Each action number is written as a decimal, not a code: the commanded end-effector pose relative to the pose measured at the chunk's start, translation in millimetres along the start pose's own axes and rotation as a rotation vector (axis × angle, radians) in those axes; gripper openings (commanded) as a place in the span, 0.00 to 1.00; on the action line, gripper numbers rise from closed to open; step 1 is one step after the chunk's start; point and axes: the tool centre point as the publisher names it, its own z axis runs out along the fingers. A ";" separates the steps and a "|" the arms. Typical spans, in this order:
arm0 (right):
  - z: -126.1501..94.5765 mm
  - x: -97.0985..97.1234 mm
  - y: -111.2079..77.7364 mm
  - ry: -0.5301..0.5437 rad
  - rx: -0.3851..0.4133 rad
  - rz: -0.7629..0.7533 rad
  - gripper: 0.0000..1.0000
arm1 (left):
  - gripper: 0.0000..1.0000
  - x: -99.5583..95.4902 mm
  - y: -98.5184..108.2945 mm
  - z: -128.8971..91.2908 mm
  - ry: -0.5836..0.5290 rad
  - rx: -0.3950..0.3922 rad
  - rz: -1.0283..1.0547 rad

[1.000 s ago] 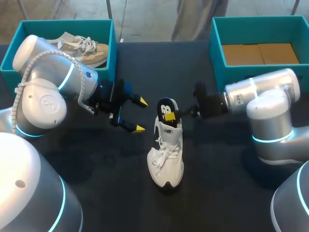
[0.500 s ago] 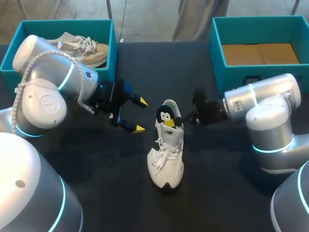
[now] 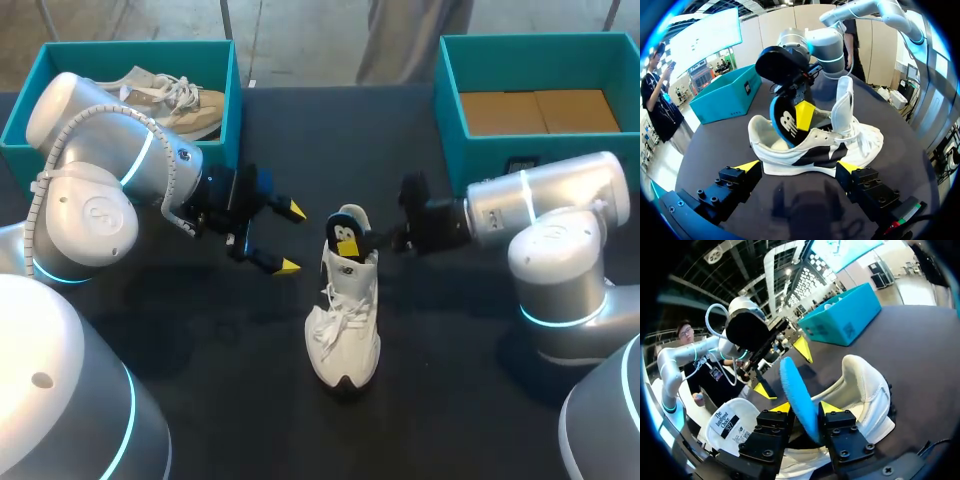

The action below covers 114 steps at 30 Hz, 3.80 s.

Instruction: Take the shoe out of the shoebox, open the shoe tongue, remove and reinsert the insole, then place the shoe into the shoebox

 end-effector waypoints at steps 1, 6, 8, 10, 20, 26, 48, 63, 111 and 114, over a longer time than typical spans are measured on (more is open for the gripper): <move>0.1 -2.3 8.7 0.003 0.007 -0.012 0.33 | 1.00 0.3 -0.5 -0.1 0.000 -0.004 0.000; 1.2 -7.1 14.9 0.005 0.002 -0.026 0.34 | 1.00 0.3 -0.5 -0.1 0.000 -0.004 0.000; 1.3 -9.0 15.2 0.007 0.001 -0.027 0.31 | 1.00 0.3 -0.5 -0.1 0.000 -0.004 0.000; 2.2 -9.7 15.0 0.010 0.002 -0.026 0.16 | 1.00 0.3 -0.5 -0.1 0.000 -0.004 0.000; 0.1 -8.9 21.9 0.011 0.003 0.014 0.00 | 1.00 0.3 -0.5 -0.1 0.000 -0.004 0.000; 0.6 -8.2 29.8 0.017 -0.031 -0.005 0.00 | 1.00 0.3 -0.5 -0.1 0.000 -0.004 0.000; -9.0 -6.7 19.6 -0.027 0.115 0.006 0.34 | 1.00 0.3 -0.5 -0.1 0.000 -0.004 0.000; -1.4 -9.1 2.2 -0.024 0.260 0.032 0.32 | 1.00 0.3 -0.5 -0.1 0.000 -0.004 0.000; -1.0 -2.4 -30.5 -0.022 0.505 0.096 0.18 | 1.00 0.3 -0.5 -0.1 0.000 -0.004 0.000; -2.1 -1.9 -22.6 -0.032 0.498 0.077 0.24 | 1.00 0.3 -0.5 -0.1 0.000 -0.004 0.000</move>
